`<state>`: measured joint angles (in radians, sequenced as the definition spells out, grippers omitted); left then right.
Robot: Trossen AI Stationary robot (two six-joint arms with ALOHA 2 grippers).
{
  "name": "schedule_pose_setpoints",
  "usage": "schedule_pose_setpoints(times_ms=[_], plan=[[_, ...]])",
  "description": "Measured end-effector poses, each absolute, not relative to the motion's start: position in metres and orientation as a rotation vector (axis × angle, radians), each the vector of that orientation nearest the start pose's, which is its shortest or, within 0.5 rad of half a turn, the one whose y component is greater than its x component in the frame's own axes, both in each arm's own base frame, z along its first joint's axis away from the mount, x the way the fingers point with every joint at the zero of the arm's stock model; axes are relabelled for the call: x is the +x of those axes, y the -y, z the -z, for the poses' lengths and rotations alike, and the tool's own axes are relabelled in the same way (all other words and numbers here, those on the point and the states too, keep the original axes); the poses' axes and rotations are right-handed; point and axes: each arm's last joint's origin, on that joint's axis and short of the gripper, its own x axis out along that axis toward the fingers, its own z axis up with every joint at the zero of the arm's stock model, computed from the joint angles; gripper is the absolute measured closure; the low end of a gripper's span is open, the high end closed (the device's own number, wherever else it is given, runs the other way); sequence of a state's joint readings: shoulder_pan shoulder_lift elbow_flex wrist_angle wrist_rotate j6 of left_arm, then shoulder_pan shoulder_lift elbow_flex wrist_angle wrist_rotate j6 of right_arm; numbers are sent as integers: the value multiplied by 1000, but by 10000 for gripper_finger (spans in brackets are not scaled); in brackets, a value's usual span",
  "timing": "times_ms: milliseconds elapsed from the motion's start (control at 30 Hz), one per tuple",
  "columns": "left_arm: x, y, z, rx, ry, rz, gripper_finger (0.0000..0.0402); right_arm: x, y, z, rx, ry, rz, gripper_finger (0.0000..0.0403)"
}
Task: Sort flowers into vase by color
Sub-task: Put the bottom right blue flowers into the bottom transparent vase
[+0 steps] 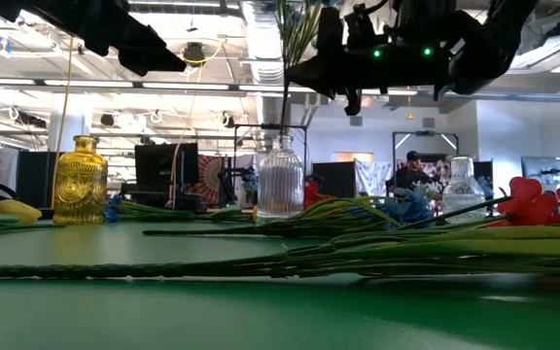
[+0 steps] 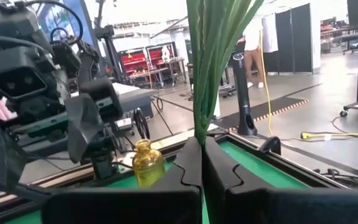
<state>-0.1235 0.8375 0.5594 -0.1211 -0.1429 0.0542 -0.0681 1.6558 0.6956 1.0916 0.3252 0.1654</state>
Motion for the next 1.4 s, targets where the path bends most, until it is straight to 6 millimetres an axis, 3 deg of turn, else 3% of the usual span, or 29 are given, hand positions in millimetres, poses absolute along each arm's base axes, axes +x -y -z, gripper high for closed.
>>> schedule_pose_setpoints(times_ms=[267, 800, 1067, 1267, 1400], plan=[[183, 19, -253, 109, -397, -8, 125, 326, 25, -206, 157, 89, 358, 376], [184, 19, -253, 102, -391, -10, 125, 326, 17, -202, 128, 23, 338, 326], [184, 19, -253, 101, -388, -11, 125, 319, 14, -204, 193, -118, 332, 238], [183, 19, -253, 87, -393, -12, 125, 310, 5, -221, 185, -234, 312, 157], [183, 19, -253, 60, -394, -12, 125, 300, 1, -235, 215, -350, 313, 136]])
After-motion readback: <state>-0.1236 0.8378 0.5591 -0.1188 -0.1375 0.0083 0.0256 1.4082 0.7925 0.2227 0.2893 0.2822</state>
